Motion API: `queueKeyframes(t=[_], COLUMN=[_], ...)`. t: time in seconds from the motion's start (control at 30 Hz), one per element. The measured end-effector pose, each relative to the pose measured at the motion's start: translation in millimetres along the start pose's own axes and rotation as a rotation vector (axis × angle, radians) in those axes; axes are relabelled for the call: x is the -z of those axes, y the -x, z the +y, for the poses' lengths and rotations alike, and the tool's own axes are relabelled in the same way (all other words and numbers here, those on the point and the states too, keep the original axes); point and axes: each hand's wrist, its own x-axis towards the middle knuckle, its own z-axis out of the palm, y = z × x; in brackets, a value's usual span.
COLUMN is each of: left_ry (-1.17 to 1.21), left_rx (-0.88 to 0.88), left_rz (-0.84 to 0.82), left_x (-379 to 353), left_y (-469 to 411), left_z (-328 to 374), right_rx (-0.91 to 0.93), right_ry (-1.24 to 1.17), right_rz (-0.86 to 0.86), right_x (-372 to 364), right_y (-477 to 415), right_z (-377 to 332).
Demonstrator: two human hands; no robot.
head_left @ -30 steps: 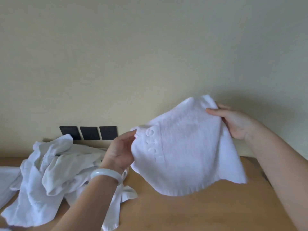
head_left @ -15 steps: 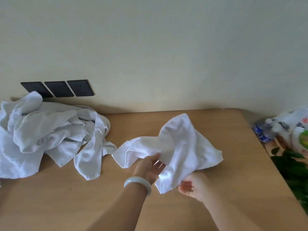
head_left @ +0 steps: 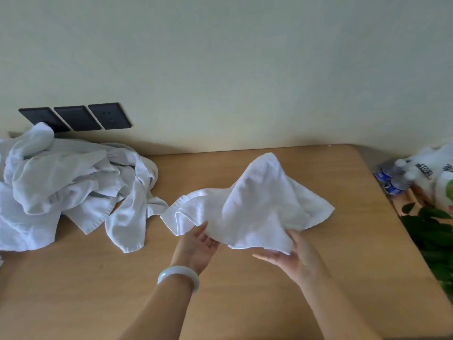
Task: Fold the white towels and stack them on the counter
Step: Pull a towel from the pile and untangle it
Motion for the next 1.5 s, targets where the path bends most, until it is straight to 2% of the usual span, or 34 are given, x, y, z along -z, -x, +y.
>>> queueKeyframes(t=[0.07, 0.13, 0.27, 0.3, 0.33, 0.4, 0.43, 0.47, 0.5, 0.53, 0.6, 0.63, 0.67, 0.7, 0.77, 0.83, 0.97, 1.07, 1.1, 1.2, 1.3, 1.37, 1.43, 1.5], left_ry=[0.041, 0.093, 0.053, 0.025, -0.021, -0.271, -0.463, -0.634, -0.735, -0.746, -0.651, -0.587, -0.521, -0.459, -0.365, -0.300, -0.128, 0.026, 0.056, -0.002, -0.306, -0.491, -0.582, -0.630], left_rx=[0.000, -0.020, -0.035, -0.056, -0.125, -0.438, -0.607, -0.695, -0.689, -0.611, -0.380, -0.265, -0.176, -0.123, -0.118, -0.193, -0.239, -0.160, -0.144, -0.227, -0.464, -0.579, -0.620, -0.622], left_rz=[-0.033, -0.037, -0.008, -0.011, 0.000, 0.068, 0.090, 0.107, 0.118, 0.108, 0.123, 0.163, 0.198, 0.222, 0.269, 0.345, 0.361, 0.258, 0.217, 0.157, 0.173, 0.089, -0.013, -0.126], left_x=[-4.8, -11.7, -21.4, -20.6, -18.8, -13.8, -12.9, -11.9, -10.5, -6.6, 8.3, 19.6, 31.9, 42.9, 58.9, 67.9, 69.2, 66.3, 63.5, 50.9, 35.6, 18.2, -4.5, -26.6], left_y=[-4.1, -10.7, -13.1, -9.7, -6.3, 6.4, 13.4, 16.9, 18.3, 18.8, 15.3, 12.0, 8.6, 7.0, 5.8, 2.1, -12.5, -20.2, -19.2, -7.6, 18.8, 39.8, 59.8, 77.2], left_z=[9.9, 19.9, 33.3, 31.8, 28.9, 19.0, 10.7, 0.0, -11.7, -23.0, -41.3, -46.6, -48.2, -46.6, -33.6, -13.3, 21.0, 38.3, 42.3, 49.6, 54.7, 50.9, 40.4, 27.7], right_rx=[0.090, 0.218, 0.431, 0.466, 0.514, 0.741, 0.926, 1.083, 1.150, 1.137, 0.897, 0.723, 0.565, 0.497, 0.576, 0.615, 0.412, 0.385, 0.380, 0.369, 0.543, 0.742, 0.877, 0.860], right_ry=[-0.086, -0.094, 0.131, 0.272, 0.515, 1.165, 1.469, 1.675, 1.814, 1.912, 2.058, 2.032, 1.914, 1.707, 1.345, 1.196, 0.993, 0.901, 0.937, 1.251, 1.121, 1.090, 1.049, 0.952], right_rz=[-0.015, 0.043, 0.385, 0.513, 0.664, 0.903, 0.899, 0.784, 0.603, 0.383, 0.031, -0.070, -0.075, -0.008, 0.210, 0.363, 0.251, 0.345, 0.400, 0.539, 0.358, 0.252, 0.118, -0.020], right_x=[17.9, 32.6, 63.2, 66.8, 65.7, 46.6, 31.9, 14.2, -3.3, -11.2, -9.0, 1.1, 11.4, 22.1, 37.9, 43.3, 23.7, 18.9, 20.3, 17.7, -13.4, -43.9, -75.5, -101.3], right_y=[23.2, 47.4, 81.9, 83.8, 82.5, 73.6, 63.8, 52.9, 43.0, 28.0, -1.0, -12.2, -16.4, -15.3, -9.6, -9.8, -26.0, -53.3, -59.8, -54.7, -22.5, 6.6, 34.4, 52.9], right_z=[-32.2, -62.8, -115.1, -124.5, -131.2, -134.0, -128.7, -118.0, -103.4, -86.9, -51.8, -38.3, -28.6, -23.4, -20.2, -16.9, 2.7, 12.8, 14.2, 10.0, -0.2, -7.1, -10.2, -8.7])
